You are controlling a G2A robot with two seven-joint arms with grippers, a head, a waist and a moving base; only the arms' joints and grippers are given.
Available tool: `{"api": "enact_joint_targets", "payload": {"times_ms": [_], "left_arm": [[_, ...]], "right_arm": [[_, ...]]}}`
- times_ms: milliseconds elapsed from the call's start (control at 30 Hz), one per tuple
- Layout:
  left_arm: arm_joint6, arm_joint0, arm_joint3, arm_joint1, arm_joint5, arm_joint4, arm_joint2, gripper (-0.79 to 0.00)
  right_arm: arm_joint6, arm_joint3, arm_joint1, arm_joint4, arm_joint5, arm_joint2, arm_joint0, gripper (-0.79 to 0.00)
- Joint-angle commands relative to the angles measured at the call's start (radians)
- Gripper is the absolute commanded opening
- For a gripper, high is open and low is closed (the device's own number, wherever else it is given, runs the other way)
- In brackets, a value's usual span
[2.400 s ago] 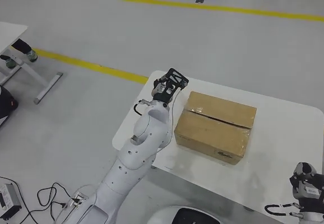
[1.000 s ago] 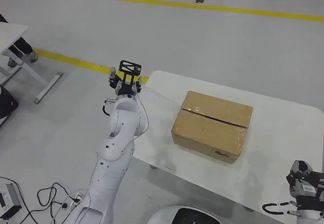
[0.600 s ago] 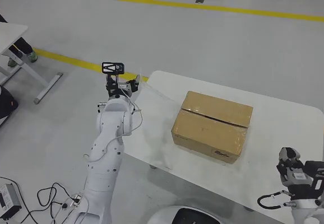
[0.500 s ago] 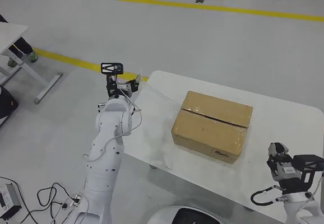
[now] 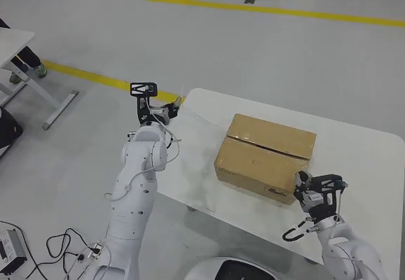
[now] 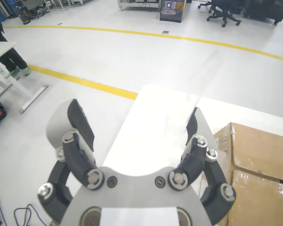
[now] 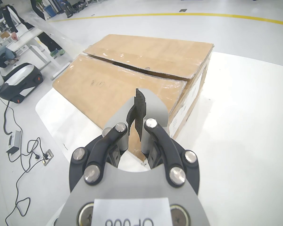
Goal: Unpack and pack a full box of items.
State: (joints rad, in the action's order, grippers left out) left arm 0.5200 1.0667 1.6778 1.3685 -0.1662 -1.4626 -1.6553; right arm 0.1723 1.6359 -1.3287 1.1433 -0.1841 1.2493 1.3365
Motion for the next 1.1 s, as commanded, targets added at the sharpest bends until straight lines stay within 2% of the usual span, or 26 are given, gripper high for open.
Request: {"api": "enact_joint_targets", "payload": {"times_ms": [0,200,300,400,767,1067], "left_arm": [[0.000,0.000,0.000,0.000,0.000,0.001,0.000,0.000],[0.000,0.000,0.000,0.000,0.000,0.001,0.000,0.000],[-0.015,0.015,-0.004,0.005,-0.026,0.053,0.013,0.000],[-0.021,0.010,-0.009,0.004,-0.039,0.033,0.017,0.000],[0.008,-0.069,-0.051,-0.006,-0.135,0.154,-0.127,0.000],[0.019,-0.096,-0.062,-0.014,-0.144,0.191,-0.148,0.000]], "right_arm": [[0.003,-0.008,0.000,0.001,0.002,0.000,-0.004,-0.785],[0.013,-0.013,0.001,-0.002,0.005,0.000,-0.009,-0.785],[0.016,-0.016,0.001,-0.003,0.004,-0.002,-0.011,-0.785],[0.018,-0.020,0.002,-0.002,0.002,-0.004,-0.012,-0.785],[0.023,-0.026,0.004,0.002,-0.002,-0.002,-0.010,-0.785],[0.013,-0.017,0.006,-0.006,0.018,0.007,-0.001,-0.785]]}}
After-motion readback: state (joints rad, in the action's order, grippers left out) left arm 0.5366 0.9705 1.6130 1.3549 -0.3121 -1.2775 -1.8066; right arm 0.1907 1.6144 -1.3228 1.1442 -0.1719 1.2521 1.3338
